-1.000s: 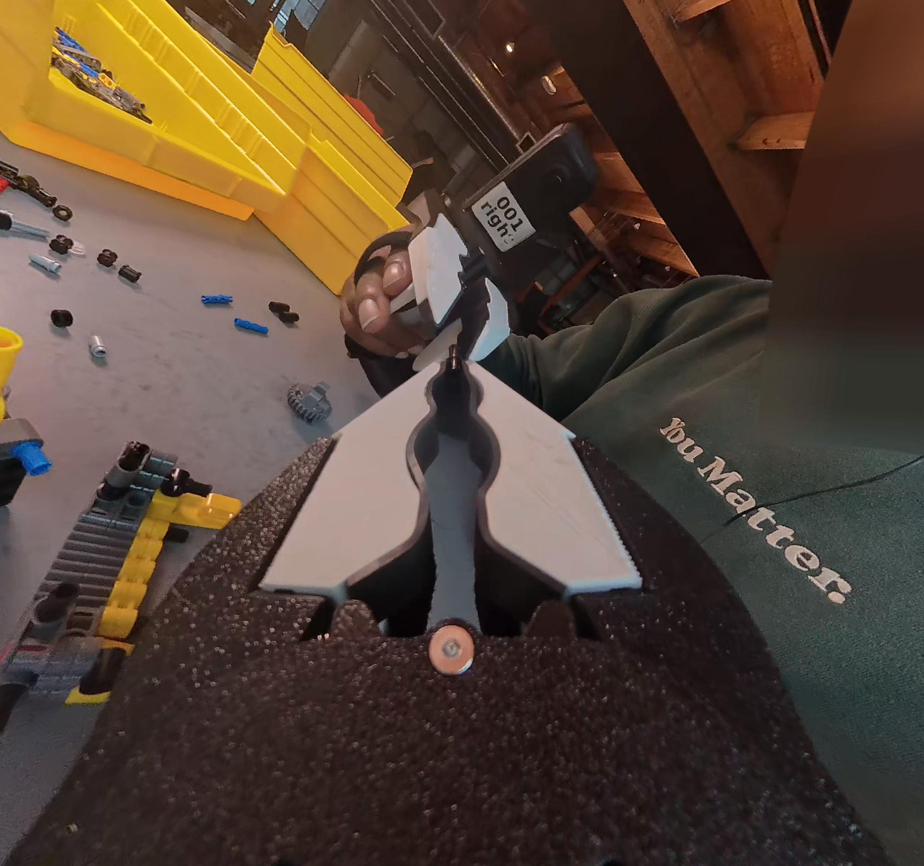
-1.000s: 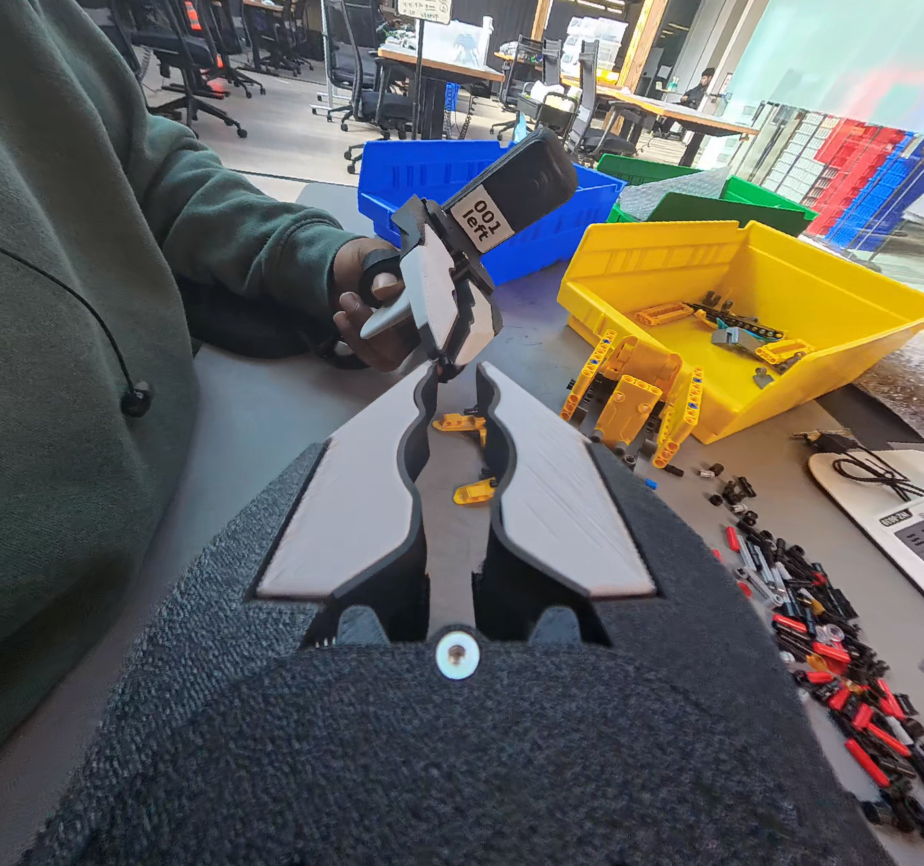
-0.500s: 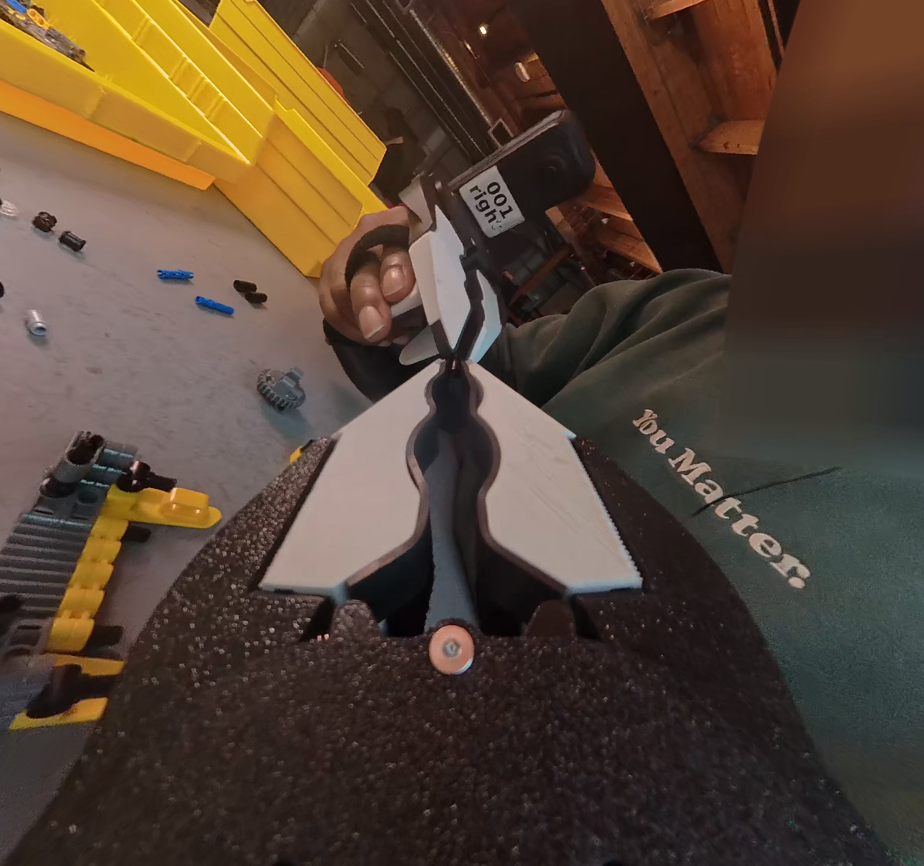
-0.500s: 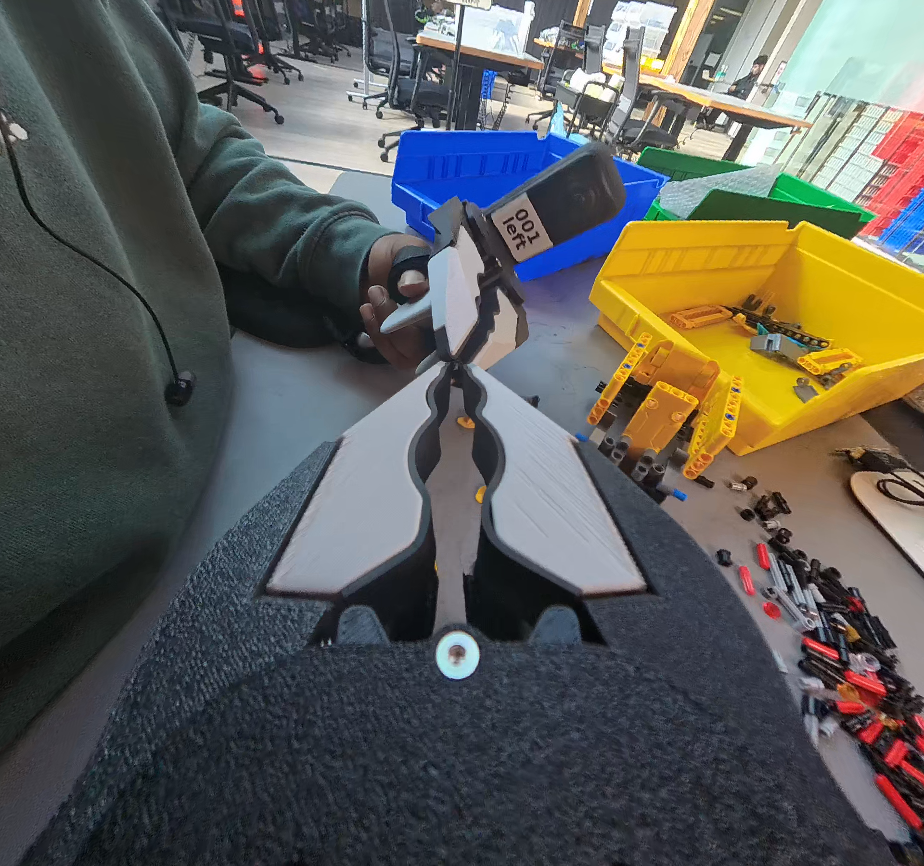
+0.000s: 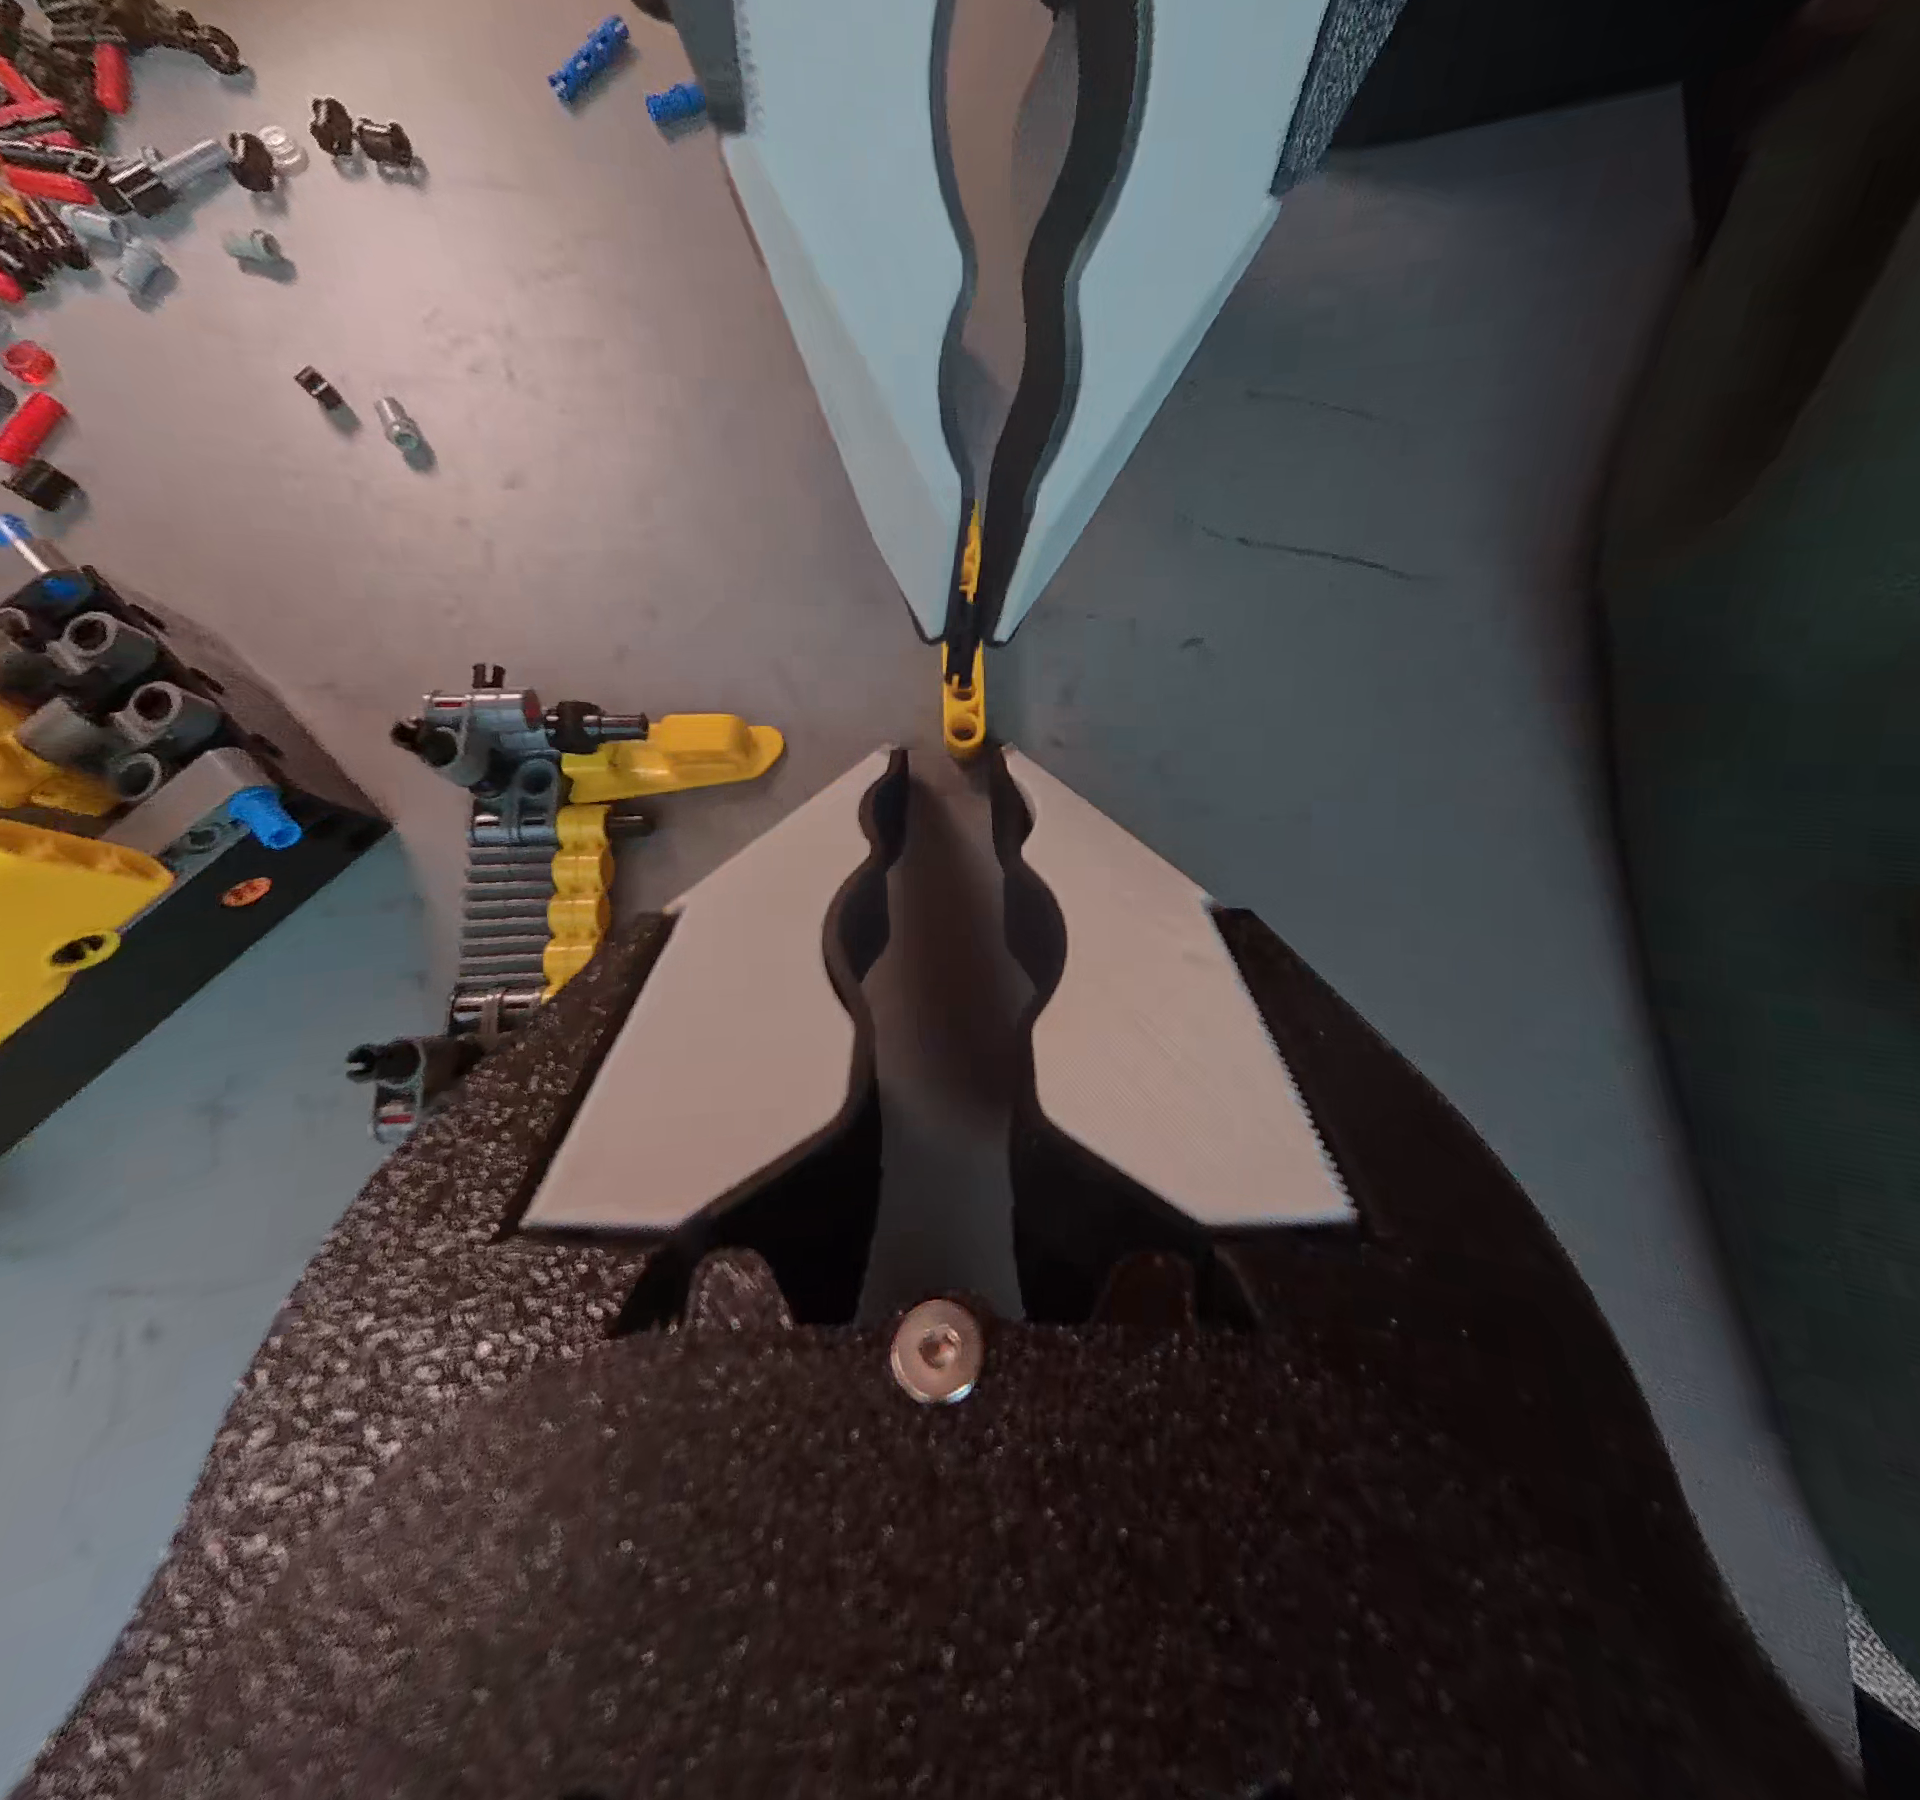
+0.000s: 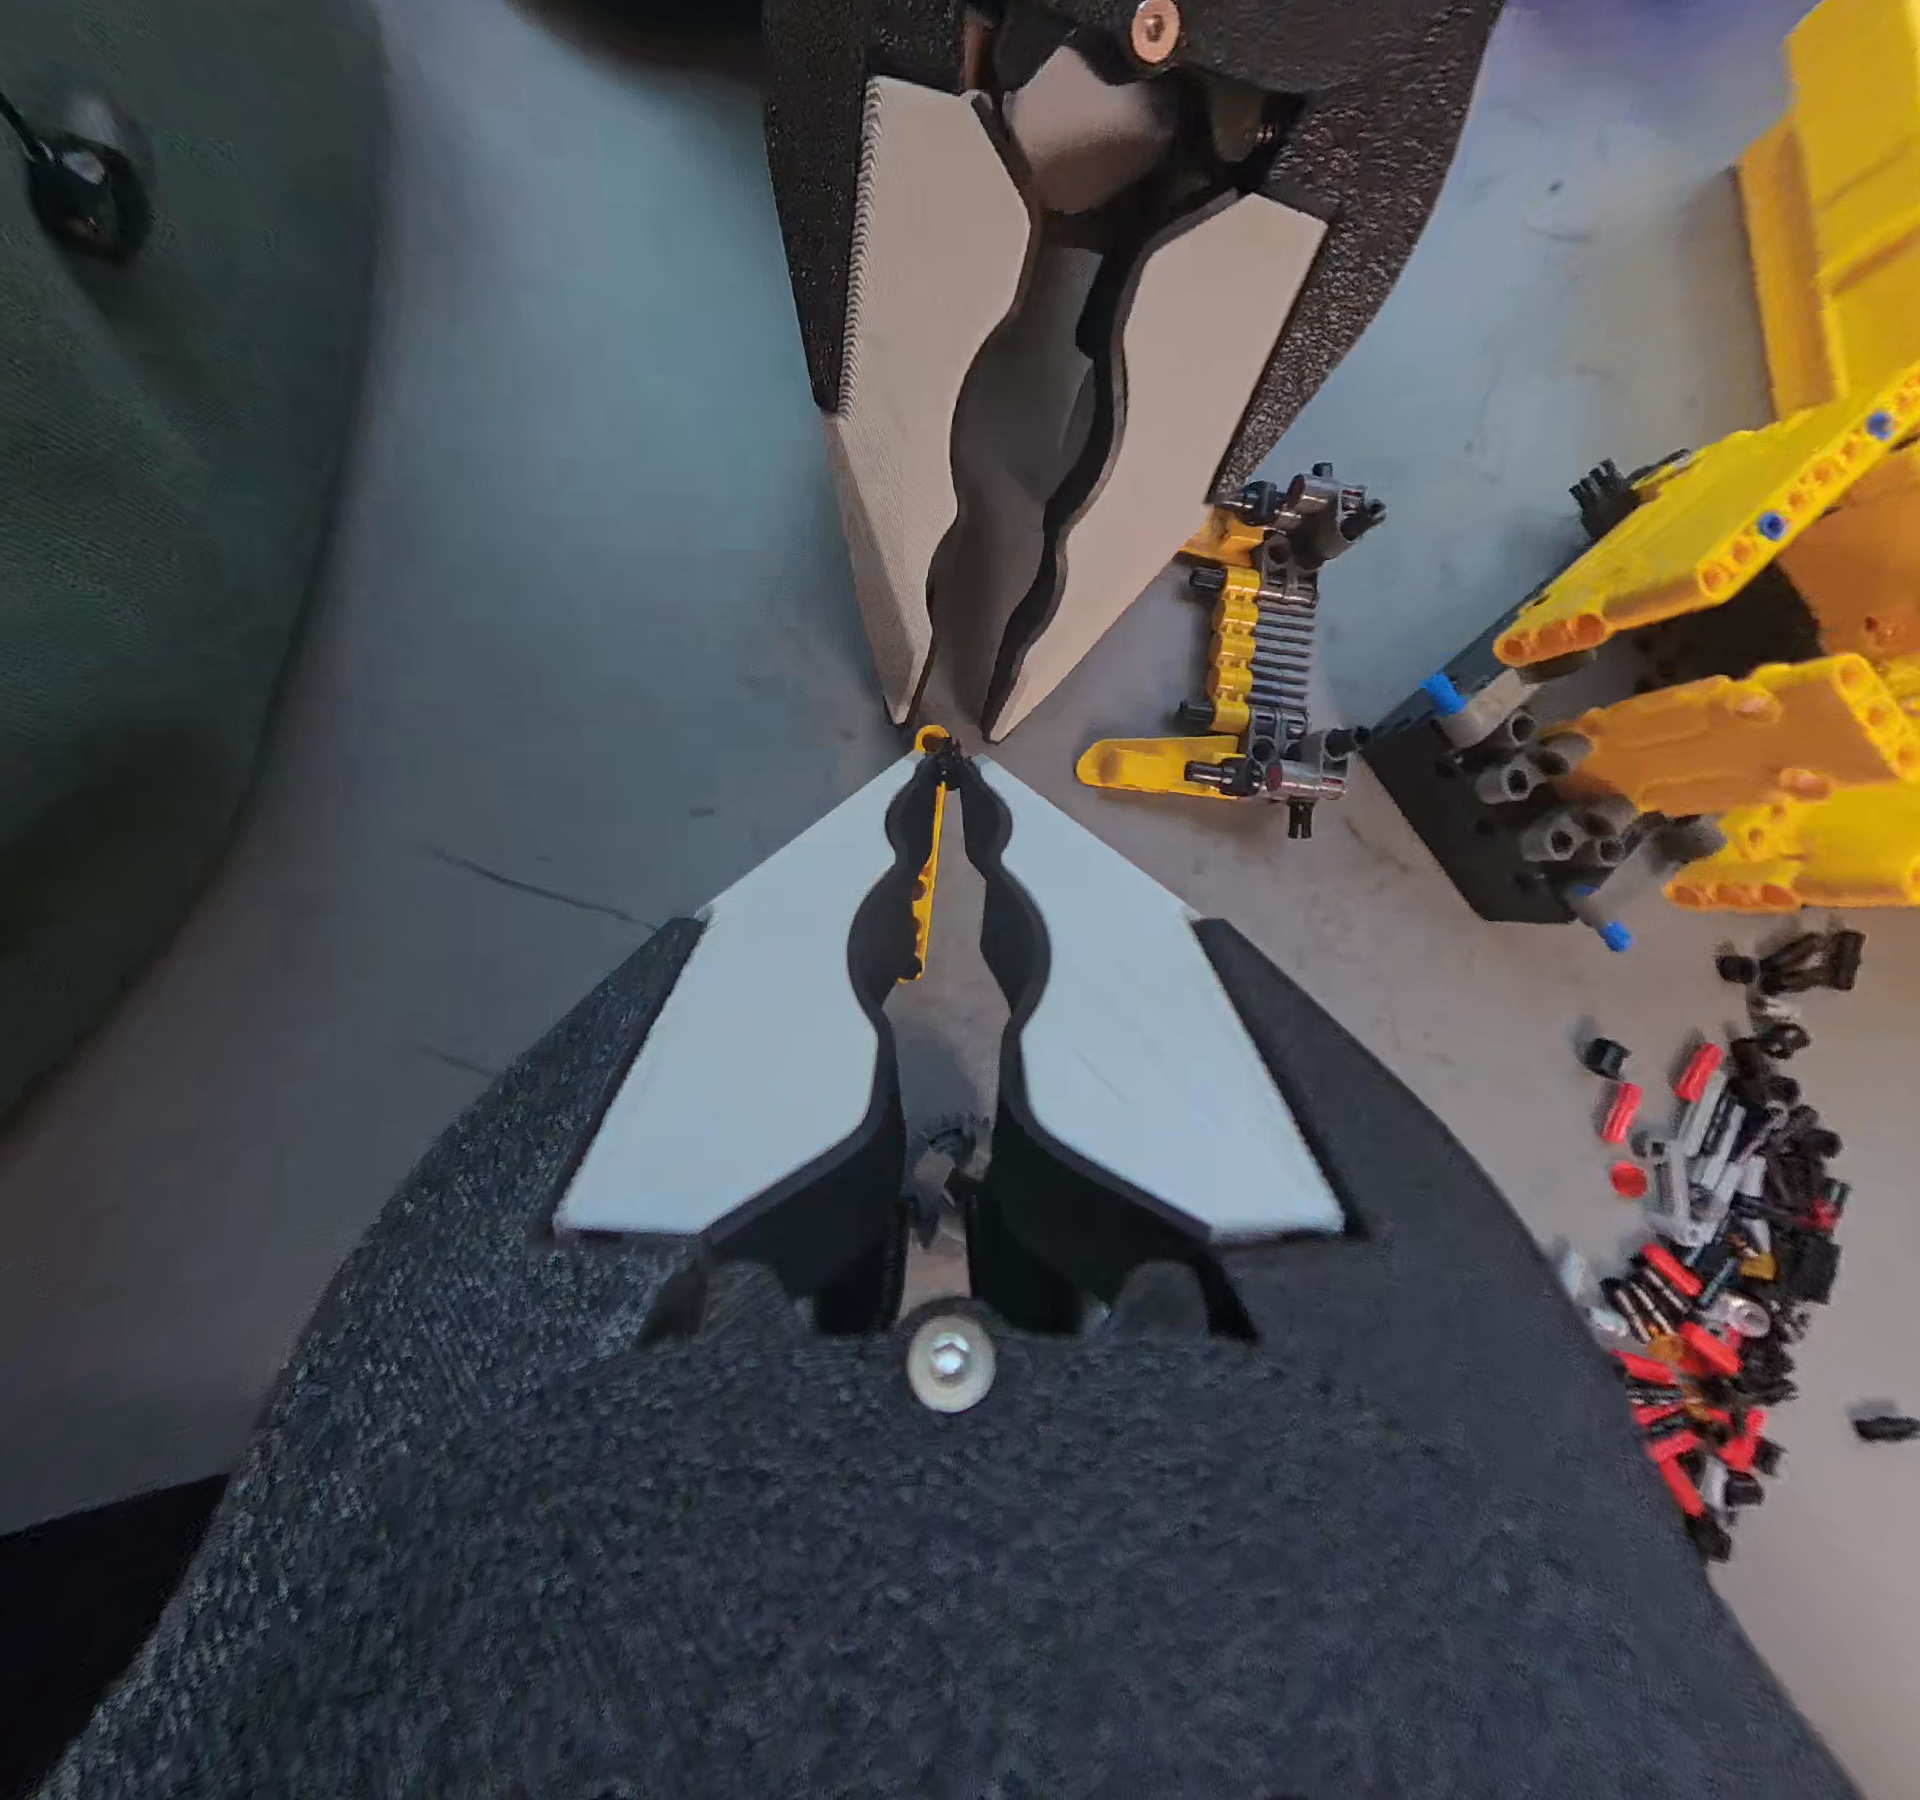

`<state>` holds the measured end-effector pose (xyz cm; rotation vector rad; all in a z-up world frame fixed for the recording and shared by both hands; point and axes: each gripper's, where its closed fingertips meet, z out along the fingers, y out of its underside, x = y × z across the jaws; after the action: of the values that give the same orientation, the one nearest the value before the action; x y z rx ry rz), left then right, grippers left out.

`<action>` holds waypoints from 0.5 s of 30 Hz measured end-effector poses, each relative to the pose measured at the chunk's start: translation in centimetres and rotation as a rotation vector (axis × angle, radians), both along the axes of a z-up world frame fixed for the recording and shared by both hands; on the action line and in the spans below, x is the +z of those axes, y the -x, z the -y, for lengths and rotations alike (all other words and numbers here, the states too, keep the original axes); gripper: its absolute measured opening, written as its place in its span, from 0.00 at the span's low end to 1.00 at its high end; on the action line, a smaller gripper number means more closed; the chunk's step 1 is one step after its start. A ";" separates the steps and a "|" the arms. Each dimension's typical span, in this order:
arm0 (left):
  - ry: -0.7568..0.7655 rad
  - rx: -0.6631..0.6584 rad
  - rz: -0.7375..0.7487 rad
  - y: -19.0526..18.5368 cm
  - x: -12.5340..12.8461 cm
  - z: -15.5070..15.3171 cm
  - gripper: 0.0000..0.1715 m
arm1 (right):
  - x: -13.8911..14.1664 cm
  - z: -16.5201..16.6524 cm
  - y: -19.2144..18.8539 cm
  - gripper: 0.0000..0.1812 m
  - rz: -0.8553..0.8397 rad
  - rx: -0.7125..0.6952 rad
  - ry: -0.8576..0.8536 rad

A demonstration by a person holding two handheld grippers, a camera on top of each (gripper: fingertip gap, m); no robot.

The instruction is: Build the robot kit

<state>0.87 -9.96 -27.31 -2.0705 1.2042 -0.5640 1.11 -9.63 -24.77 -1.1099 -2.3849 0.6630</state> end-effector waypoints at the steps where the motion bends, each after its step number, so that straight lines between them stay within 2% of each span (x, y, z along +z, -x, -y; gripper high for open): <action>1: -0.002 -0.003 -0.005 -0.1 0.0 0.0 0.08 | -0.2 0.1 0.1 0.02 0.028 0.021 -0.024; 6: -0.019 0.005 -0.020 -0.2 -0.1 -0.2 0.04 | -1.0 0.1 0.4 0.02 0.139 0.102 -0.128; 15: -0.018 -0.001 -0.018 -0.3 -0.1 -0.2 0.03 | -1.5 0.0 0.4 0.02 0.269 0.185 -0.216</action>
<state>1.18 -9.73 -27.45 -2.0640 1.2168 -0.5344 0.67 -9.63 -26.25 -0.9442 -2.7363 0.3173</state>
